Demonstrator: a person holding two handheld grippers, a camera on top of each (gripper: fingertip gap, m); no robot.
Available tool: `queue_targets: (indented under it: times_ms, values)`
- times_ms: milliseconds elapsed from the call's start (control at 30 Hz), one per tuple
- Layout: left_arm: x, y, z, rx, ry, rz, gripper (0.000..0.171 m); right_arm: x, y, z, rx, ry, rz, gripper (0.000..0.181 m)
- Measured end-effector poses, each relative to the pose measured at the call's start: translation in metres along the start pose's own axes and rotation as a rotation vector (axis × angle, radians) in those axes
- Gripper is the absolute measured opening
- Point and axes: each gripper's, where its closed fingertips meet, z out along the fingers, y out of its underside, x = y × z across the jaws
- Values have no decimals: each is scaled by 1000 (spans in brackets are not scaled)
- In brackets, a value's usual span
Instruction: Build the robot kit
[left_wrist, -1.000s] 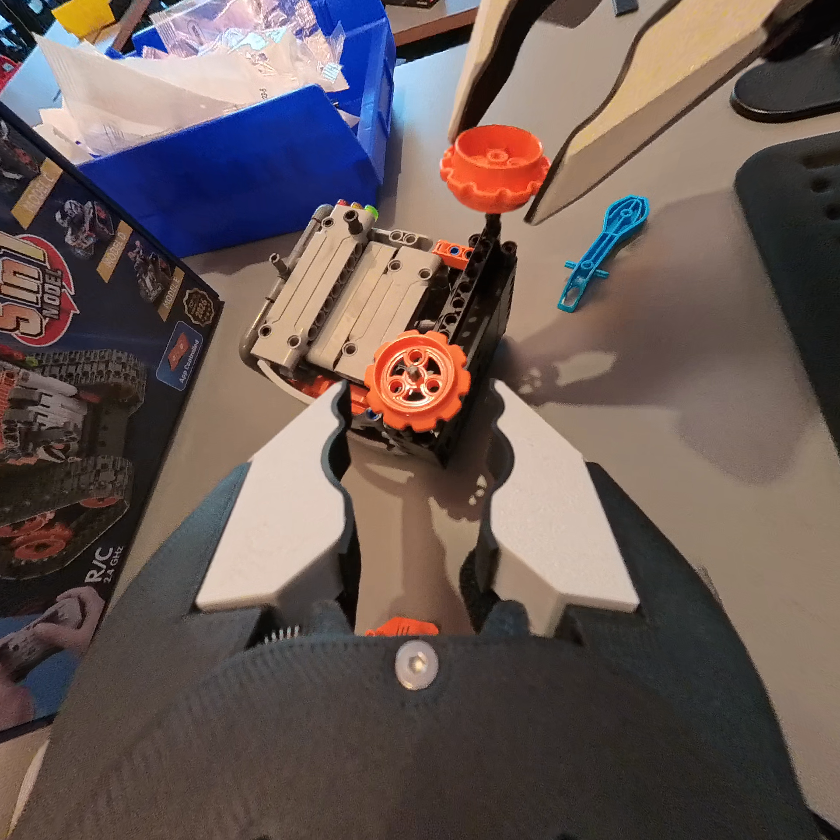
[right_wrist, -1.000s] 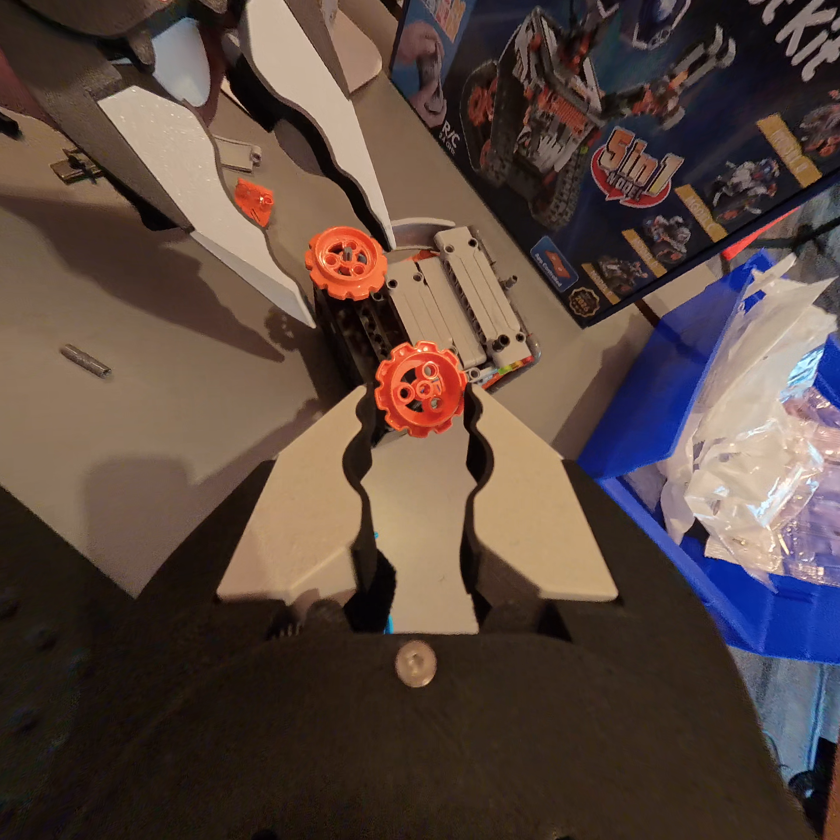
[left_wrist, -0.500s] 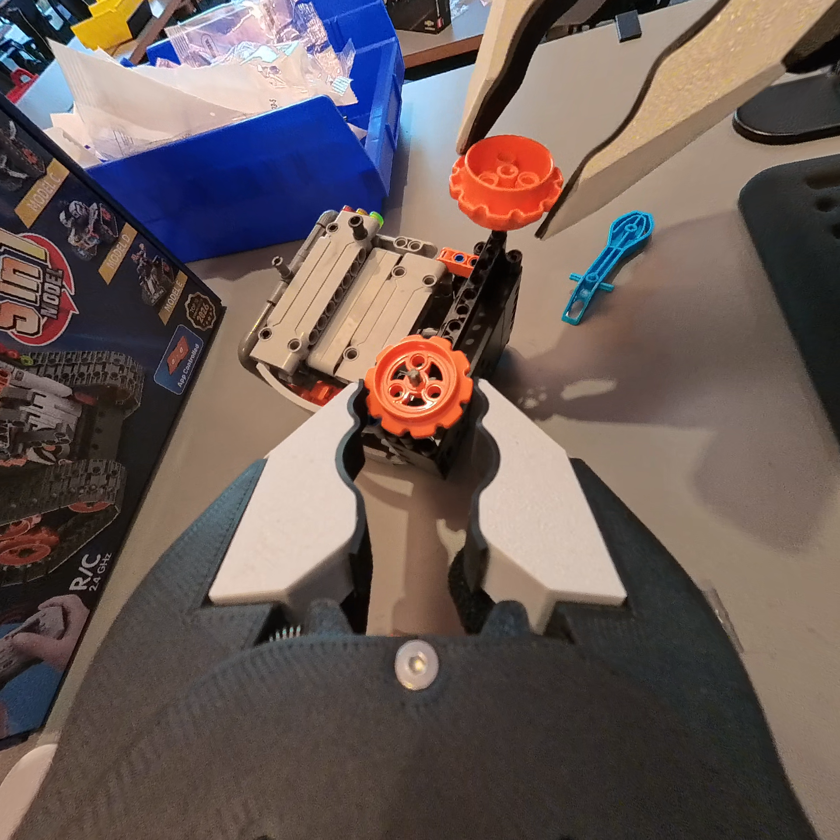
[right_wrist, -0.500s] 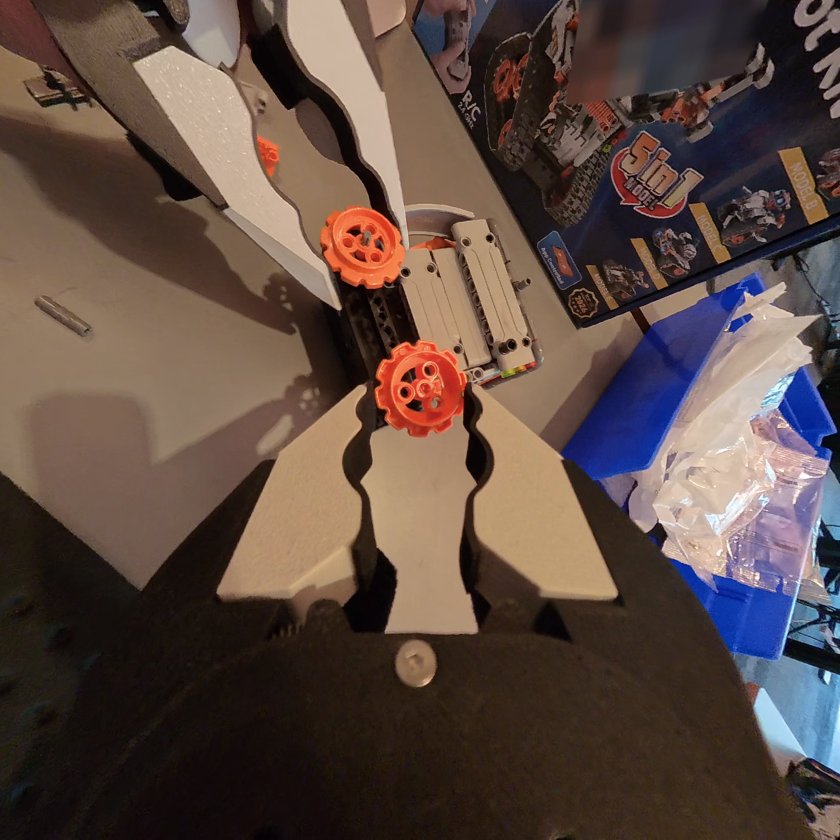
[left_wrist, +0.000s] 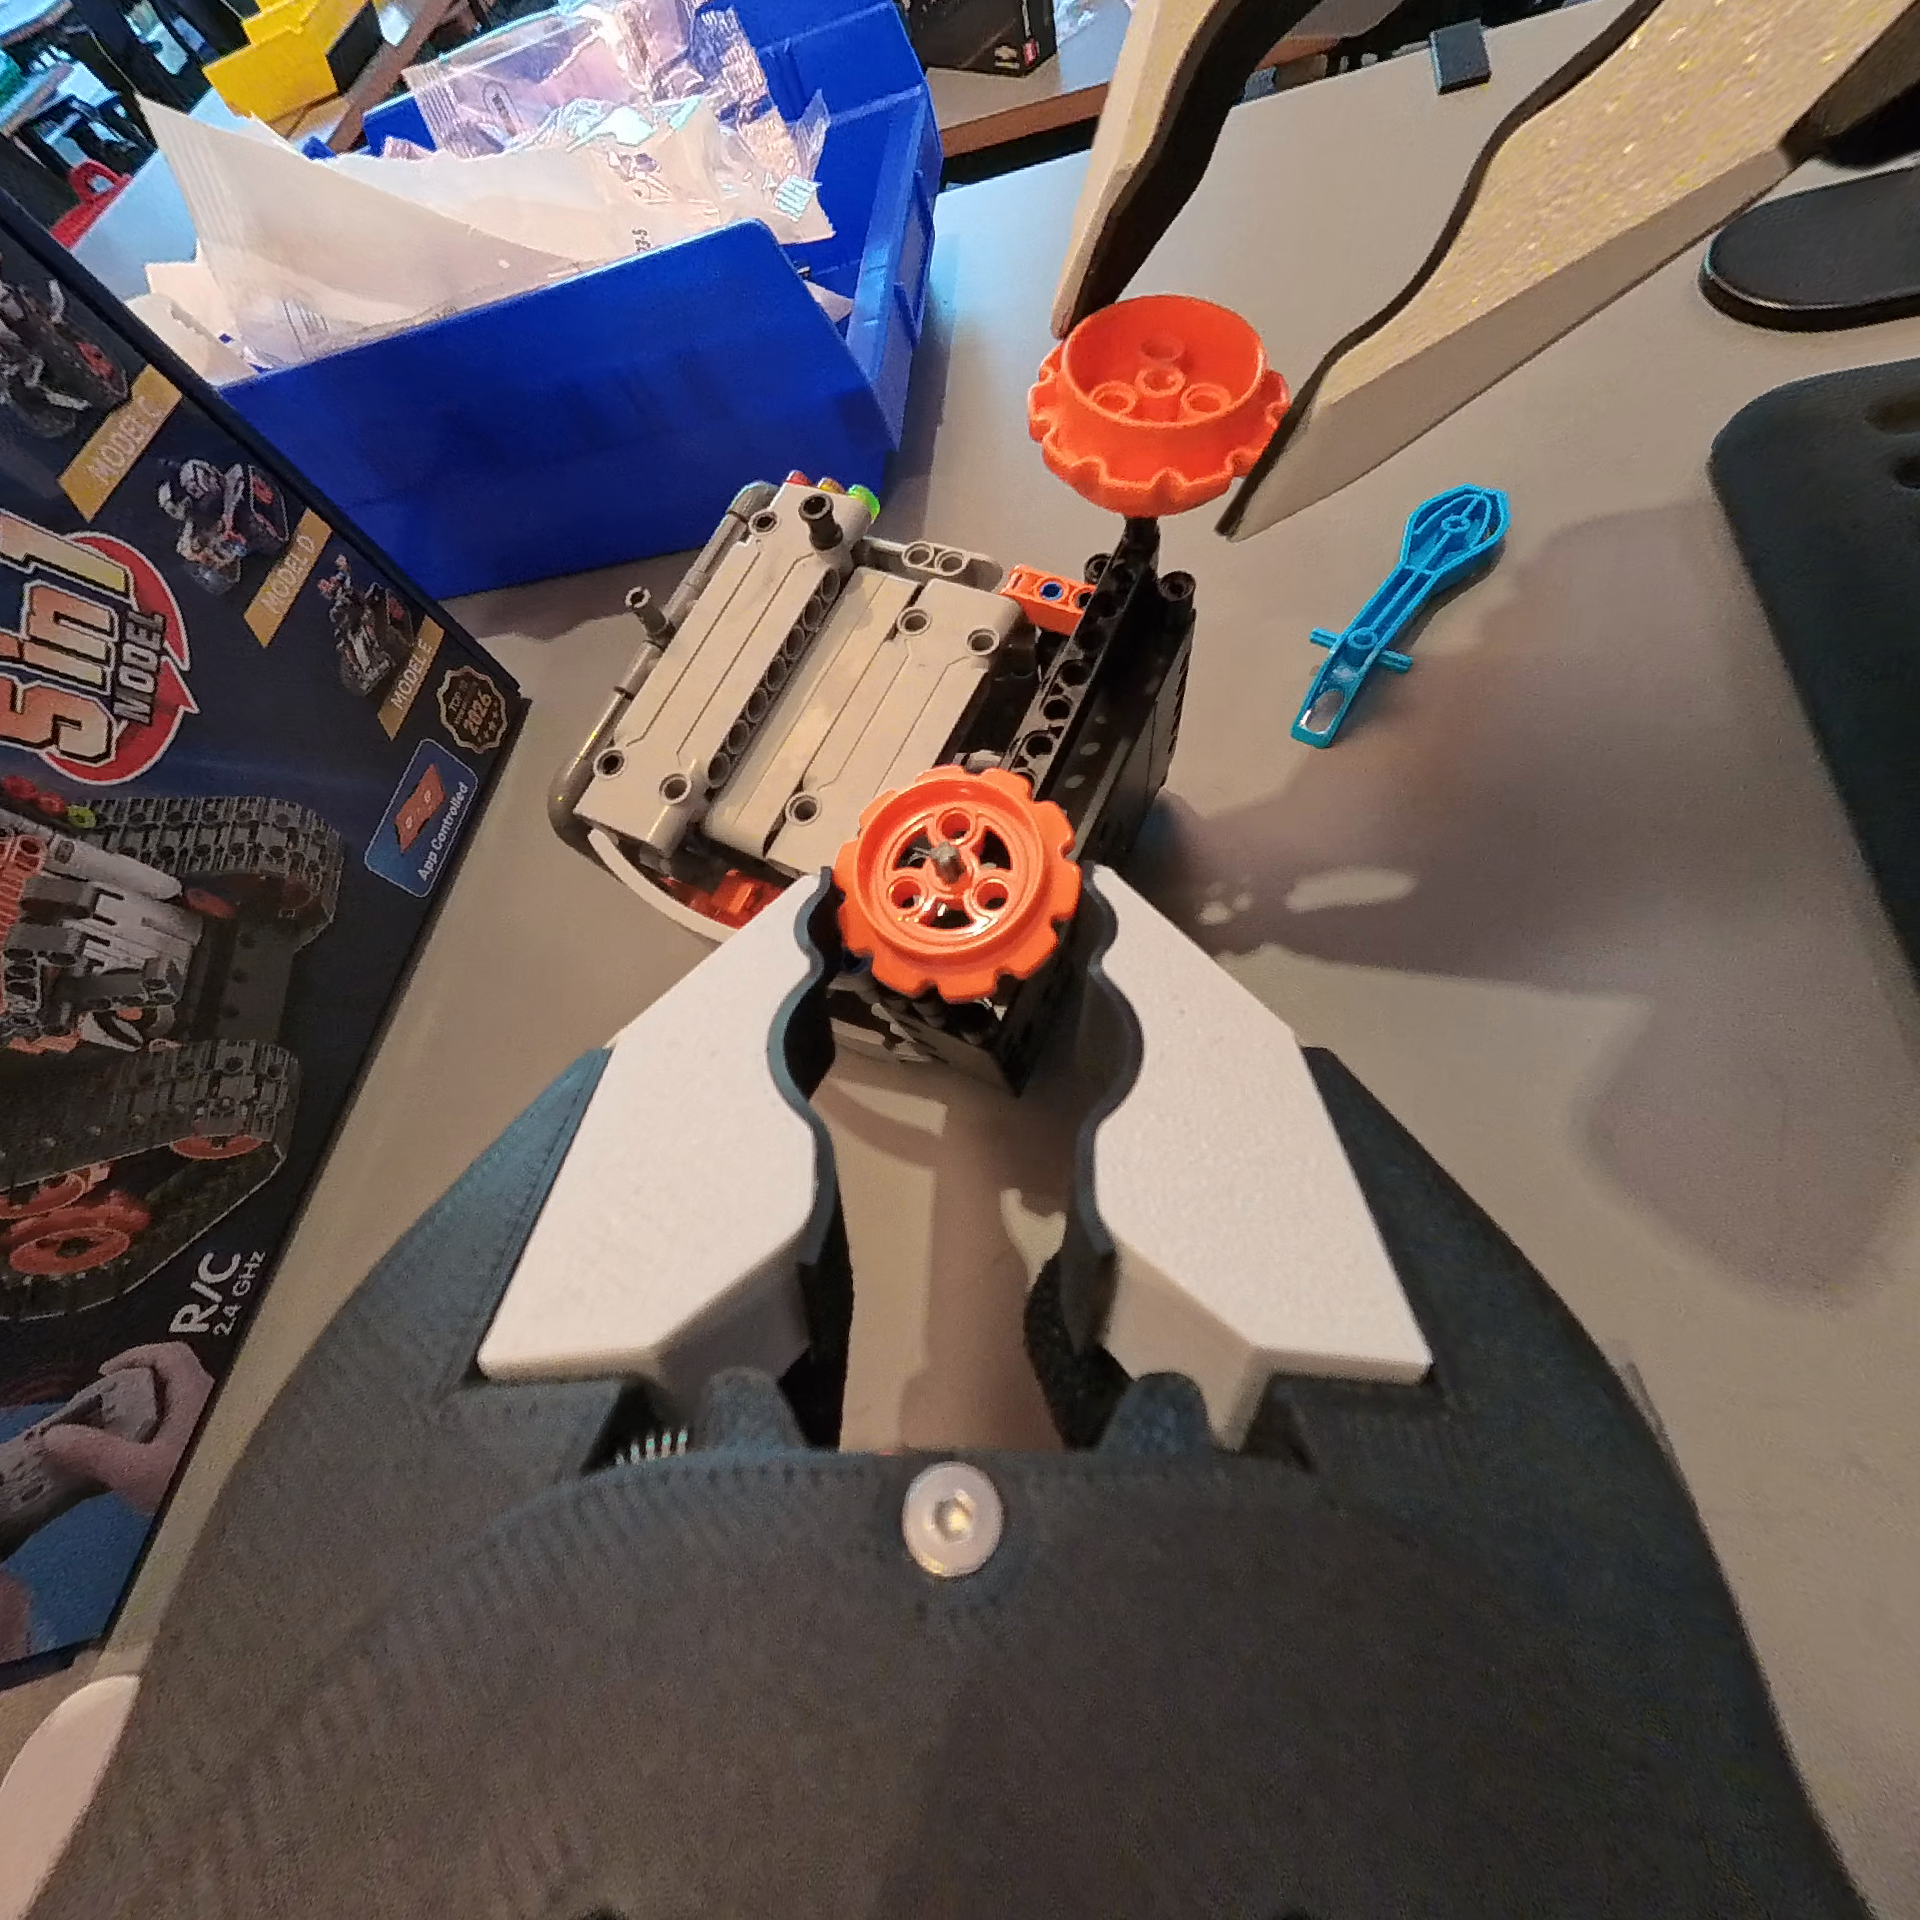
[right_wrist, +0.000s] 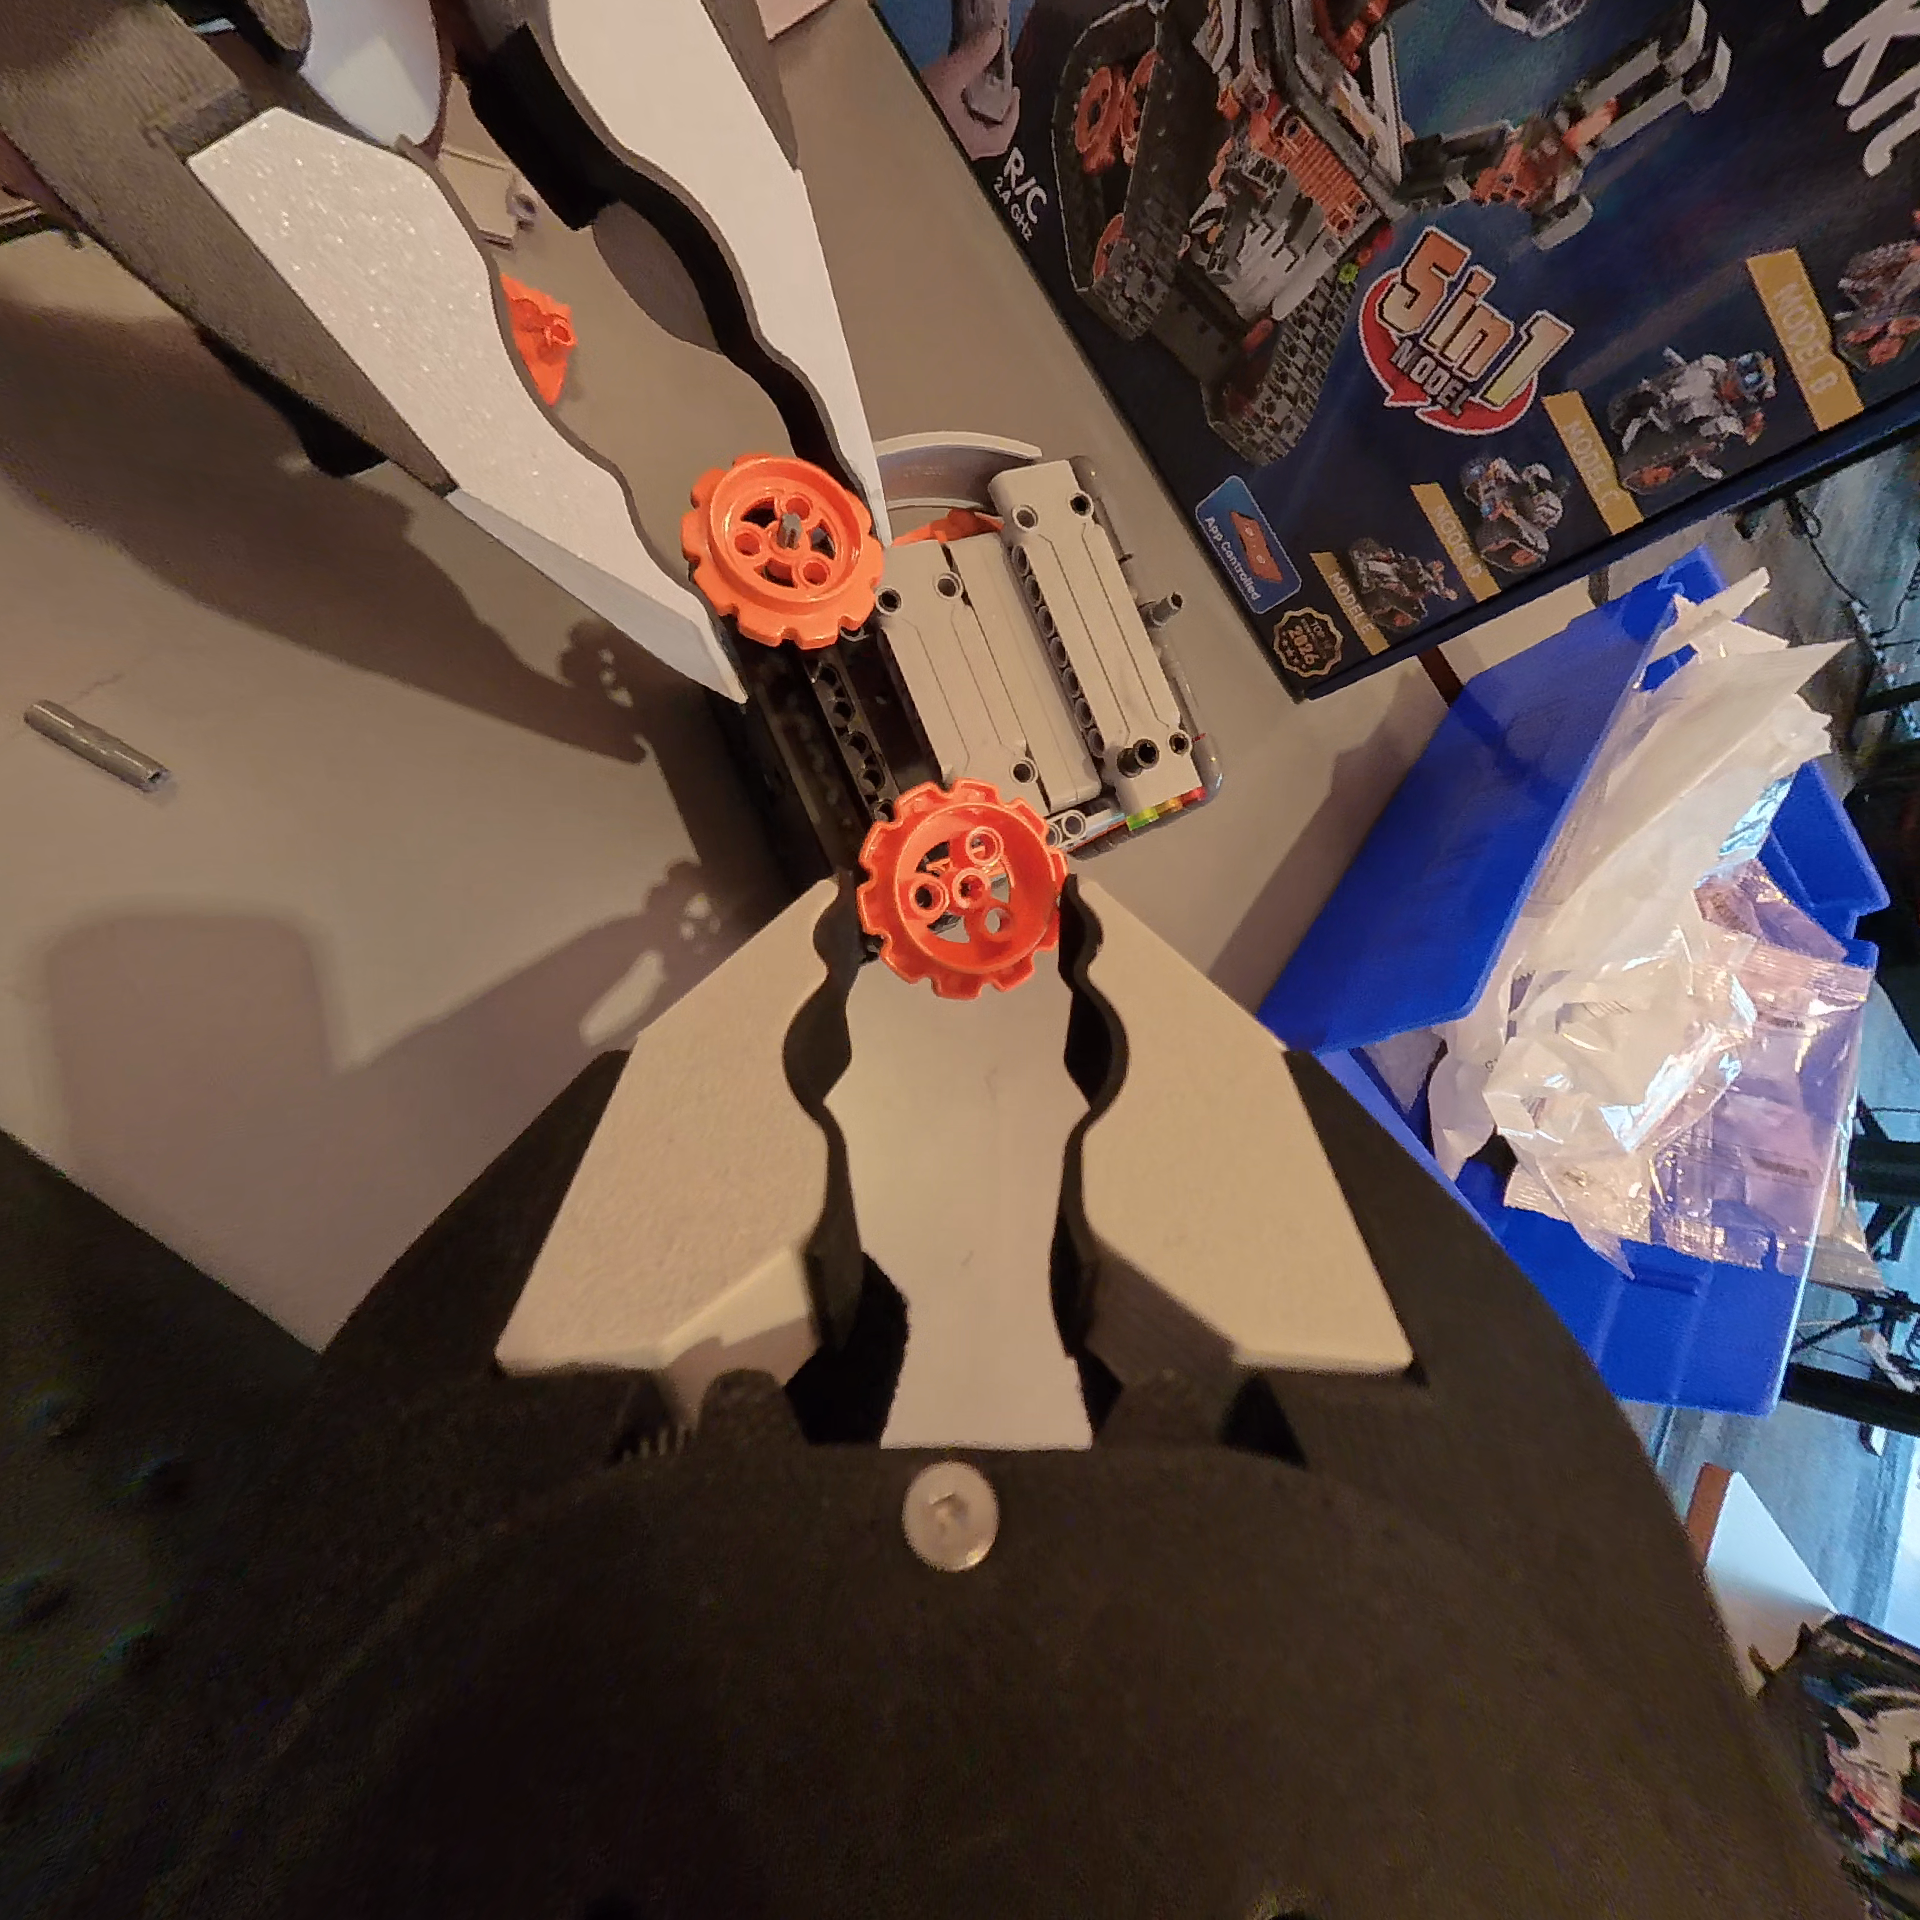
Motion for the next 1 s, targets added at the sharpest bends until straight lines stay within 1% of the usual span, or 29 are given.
queue_targets:
  times_ms: [100,267,433,533,633,733,833,1000]
  values:
    - [1,-1,0,1,-5,-4,42,1,1,0,-21,13,-2,36]
    - [3,-2,1,-8,-26,-12,42,5,5,0,-35,-5,43,36]
    - [5,-3,1,-10,-44,-33,42,1,2,1,-61,-7,29,36]
    - [8,-4,3,-7,-38,-23,42,-4,12,10,-141,5,-17,36]
    - [6,-3,2,-11,-44,-24,43,-2,2,0,-52,15,-11,35]
    - [6,-3,2,-5,-38,-23,43,4,-3,-11,-6,9,12,35]
    - [6,-4,3,1,-38,-25,43,9,1,-12,-19,18,17,35]
    - [6,-4,3,8,-39,-30,43,6,8,-4,-51,17,6,35]
